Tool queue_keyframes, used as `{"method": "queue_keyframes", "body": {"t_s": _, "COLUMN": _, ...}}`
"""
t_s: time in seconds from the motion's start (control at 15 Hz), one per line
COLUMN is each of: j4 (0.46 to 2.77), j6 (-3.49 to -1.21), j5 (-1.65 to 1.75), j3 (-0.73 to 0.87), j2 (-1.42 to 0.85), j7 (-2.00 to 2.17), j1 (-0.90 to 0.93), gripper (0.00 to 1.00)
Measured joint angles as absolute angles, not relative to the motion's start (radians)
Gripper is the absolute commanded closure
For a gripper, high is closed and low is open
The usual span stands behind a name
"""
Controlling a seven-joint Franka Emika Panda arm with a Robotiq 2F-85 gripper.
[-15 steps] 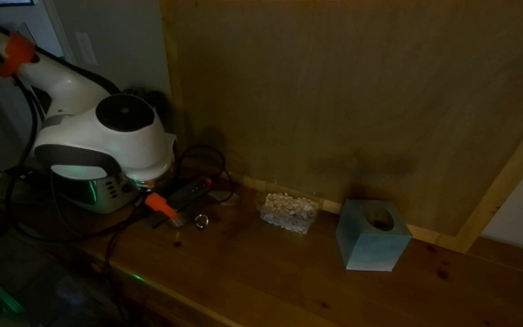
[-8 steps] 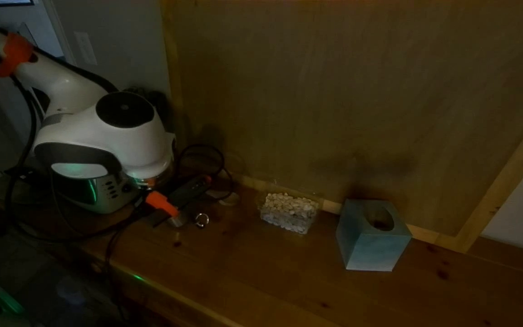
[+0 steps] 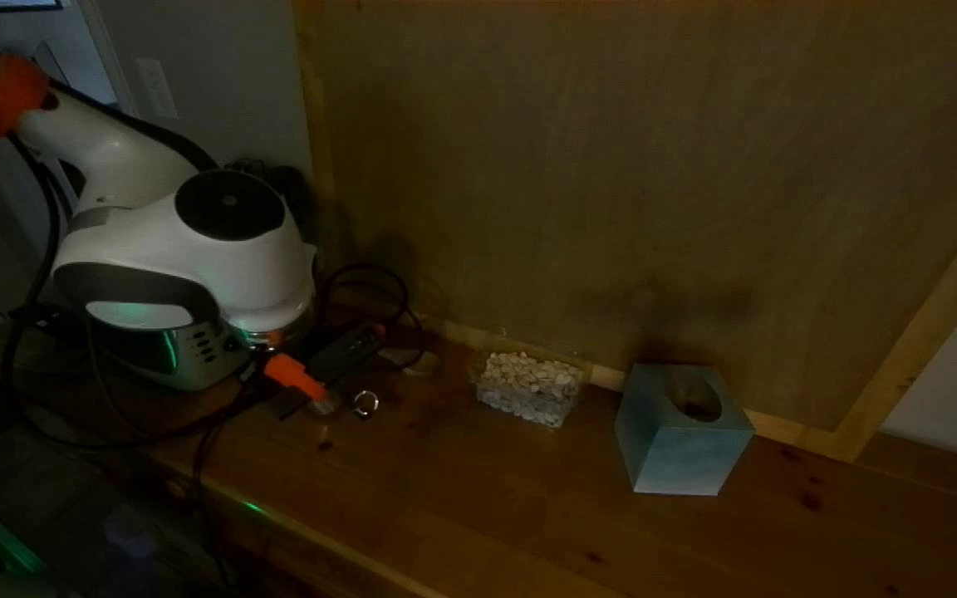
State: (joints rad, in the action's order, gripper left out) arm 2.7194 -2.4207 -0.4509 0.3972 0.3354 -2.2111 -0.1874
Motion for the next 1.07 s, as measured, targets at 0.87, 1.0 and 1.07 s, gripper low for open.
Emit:
{"method": "queue_keyframes", "body": {"t_s": 0.87, "j4": 2.719, "j6": -2.420, "j5": -0.451, "j3": 0.392, "j2": 0.335, "j7": -2.211, "j1": -0.184, "gripper": 0.21}}
{"method": "queue_keyframes", "body": {"t_s": 1.0, "j4": 2.719, "j6": -2.420, "j5": -0.451, "j3": 0.392, "j2": 0.335, "j7": -2.211, "j1": -0.182, "gripper": 0.09}}
{"method": "queue_keyframes", "body": {"t_s": 1.07, "j4": 2.719, "j6": -2.420, "j5": -0.451, "j3": 0.392, "j2": 0.335, "j7": -2.211, "j1": -0.181, "gripper": 0.15}}
